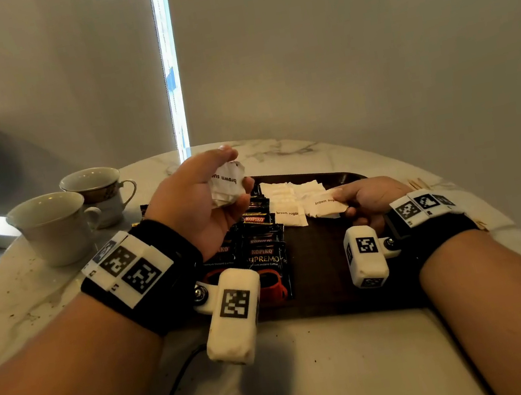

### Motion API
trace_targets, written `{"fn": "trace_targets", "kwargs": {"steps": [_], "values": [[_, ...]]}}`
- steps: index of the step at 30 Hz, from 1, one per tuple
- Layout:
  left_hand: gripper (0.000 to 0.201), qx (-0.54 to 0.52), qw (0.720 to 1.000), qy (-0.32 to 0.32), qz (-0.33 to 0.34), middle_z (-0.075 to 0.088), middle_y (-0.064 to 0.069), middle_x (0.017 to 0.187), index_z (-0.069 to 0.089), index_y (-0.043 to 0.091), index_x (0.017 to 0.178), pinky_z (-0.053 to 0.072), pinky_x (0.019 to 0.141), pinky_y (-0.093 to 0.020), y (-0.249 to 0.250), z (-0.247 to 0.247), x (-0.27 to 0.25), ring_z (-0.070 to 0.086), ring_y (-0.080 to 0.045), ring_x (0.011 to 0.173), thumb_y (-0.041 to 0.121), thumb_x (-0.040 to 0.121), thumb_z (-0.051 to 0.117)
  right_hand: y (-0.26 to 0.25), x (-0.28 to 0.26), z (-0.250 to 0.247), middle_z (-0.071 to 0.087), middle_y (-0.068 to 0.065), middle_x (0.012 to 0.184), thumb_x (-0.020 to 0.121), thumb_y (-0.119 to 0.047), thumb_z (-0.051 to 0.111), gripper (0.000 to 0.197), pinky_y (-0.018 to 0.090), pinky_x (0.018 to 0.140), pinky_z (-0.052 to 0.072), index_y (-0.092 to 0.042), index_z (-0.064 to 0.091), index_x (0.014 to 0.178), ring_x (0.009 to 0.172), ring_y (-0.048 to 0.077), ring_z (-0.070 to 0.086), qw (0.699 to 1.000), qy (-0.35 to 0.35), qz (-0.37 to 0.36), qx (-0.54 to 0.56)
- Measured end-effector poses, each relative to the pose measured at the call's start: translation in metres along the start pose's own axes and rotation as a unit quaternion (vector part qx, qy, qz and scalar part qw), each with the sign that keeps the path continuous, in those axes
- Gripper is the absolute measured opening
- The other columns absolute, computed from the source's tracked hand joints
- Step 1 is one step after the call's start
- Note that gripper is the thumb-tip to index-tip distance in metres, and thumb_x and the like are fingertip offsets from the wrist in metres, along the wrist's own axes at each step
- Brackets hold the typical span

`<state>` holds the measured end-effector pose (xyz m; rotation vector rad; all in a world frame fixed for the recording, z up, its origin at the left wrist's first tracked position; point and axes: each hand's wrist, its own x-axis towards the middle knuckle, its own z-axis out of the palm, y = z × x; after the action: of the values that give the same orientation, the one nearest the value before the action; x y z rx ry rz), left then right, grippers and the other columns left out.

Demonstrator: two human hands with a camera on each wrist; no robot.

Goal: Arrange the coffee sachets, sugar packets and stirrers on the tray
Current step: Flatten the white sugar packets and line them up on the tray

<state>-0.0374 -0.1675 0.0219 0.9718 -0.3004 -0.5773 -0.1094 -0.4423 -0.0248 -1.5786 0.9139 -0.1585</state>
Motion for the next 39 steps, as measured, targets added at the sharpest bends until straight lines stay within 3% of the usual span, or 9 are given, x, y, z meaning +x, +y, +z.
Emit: {"fn": "trace_targets", "kwargs": {"steps": [3,10,15,21,26,30,32,35,39], "values": [[0.014,-0.003,1.000,0.000,-0.001,0.060,-0.014,0.103,0.066,0.010,0.098,0.051,0.049,-0.023,0.000,0.001,0.000,0.066,-0.022,0.075,0.024,0.095,0.065,0.000,0.002,-0.003,0.052,0.001,0.061,0.096,-0.030,0.059,0.023,0.024,0.042,0.026,-0.022,0.075,0.111,0.045,0.011,0.038,1.000,-0.010,0.005,-0.029],[0.016,-0.018,1.000,-0.006,0.000,0.057,-0.018,0.112,0.066,0.007,0.105,0.053,0.053,-0.026,0.000,0.000,-0.001,0.065,-0.026,0.082,0.018,0.094,0.061,-0.001,0.000,0.000,0.058,0.004,0.066,0.098,-0.024,0.056,0.021,0.023,0.043,0.030,-0.022,0.074,0.109,0.047,0.011,0.041,0.999,-0.011,0.000,-0.039],[0.017,-0.018,1.000,-0.010,-0.003,0.056,-0.018,0.111,0.066,0.007,0.104,0.054,0.053,-0.026,-0.001,0.000,-0.002,0.066,-0.026,0.082,0.019,0.093,0.060,-0.003,-0.001,0.004,0.060,0.011,0.095,0.100,-0.023,0.052,0.023,0.026,0.050,0.029,-0.027,0.074,0.108,0.056,0.012,0.044,0.999,-0.024,-0.015,-0.043],[0.022,-0.027,0.999,-0.018,-0.002,0.056,-0.018,0.113,0.066,0.007,0.106,0.056,0.058,-0.028,-0.002,-0.002,-0.002,0.066,-0.028,0.086,0.019,0.088,0.061,-0.006,-0.001,0.004,0.059,0.010,0.085,0.101,-0.020,0.054,0.021,0.025,0.046,0.036,-0.023,0.068,0.117,0.053,0.012,0.044,0.998,-0.016,-0.015,-0.062],[0.022,-0.036,0.999,-0.021,-0.010,0.056,-0.018,0.114,0.066,0.006,0.108,0.056,0.059,-0.028,-0.002,-0.002,-0.003,0.065,-0.029,0.088,0.017,0.090,0.058,-0.009,-0.008,0.007,0.064,0.010,0.098,0.100,-0.018,0.057,0.020,0.022,0.041,0.038,-0.019,0.067,0.117,0.057,0.011,0.051,0.998,0.023,-0.025,-0.059],[0.024,-0.053,0.998,-0.024,-0.015,0.055,-0.024,0.122,0.069,0.004,0.105,0.059,0.063,-0.032,-0.001,0.000,-0.005,0.067,-0.033,0.091,0.010,0.086,0.055,-0.009,-0.015,0.008,0.068,0.011,0.107,0.096,-0.024,0.064,0.018,0.024,0.049,0.040,-0.013,0.067,0.110,0.066,0.014,0.054,0.996,0.069,-0.027,-0.042],[0.029,-0.053,0.998,-0.025,-0.014,0.053,-0.027,0.128,0.067,0.003,0.107,0.060,0.065,-0.033,-0.001,0.001,-0.006,0.067,-0.036,0.095,0.005,0.089,0.046,-0.009,-0.019,0.007,0.066,0.009,0.095,0.095,-0.028,0.066,0.020,0.025,0.049,0.038,-0.008,0.066,0.098,0.062,0.014,0.053,0.994,0.092,-0.038,-0.044],[0.034,-0.050,0.998,-0.040,-0.014,0.052,-0.028,0.130,0.065,0.004,0.111,0.062,0.070,-0.036,-0.001,0.003,-0.007,0.070,-0.039,0.100,-0.002,0.092,0.038,-0.014,-0.024,0.006,0.060,0.005,0.083,0.095,-0.034,0.065,0.025,0.026,0.046,0.036,-0.010,0.063,0.094,0.057,0.014,0.050,0.988,0.132,-0.057,-0.058],[0.036,-0.025,0.996,-0.080,-0.006,0.064,-0.025,0.123,0.062,0.006,0.123,0.063,0.074,-0.041,-0.002,0.000,-0.005,0.073,-0.035,0.099,0.000,0.093,0.044,-0.027,-0.030,0.007,0.059,0.003,0.084,0.092,-0.032,0.068,0.019,0.025,0.042,0.033,-0.014,0.062,0.096,0.056,0.013,0.049,0.972,0.154,-0.144,0.108]]}}
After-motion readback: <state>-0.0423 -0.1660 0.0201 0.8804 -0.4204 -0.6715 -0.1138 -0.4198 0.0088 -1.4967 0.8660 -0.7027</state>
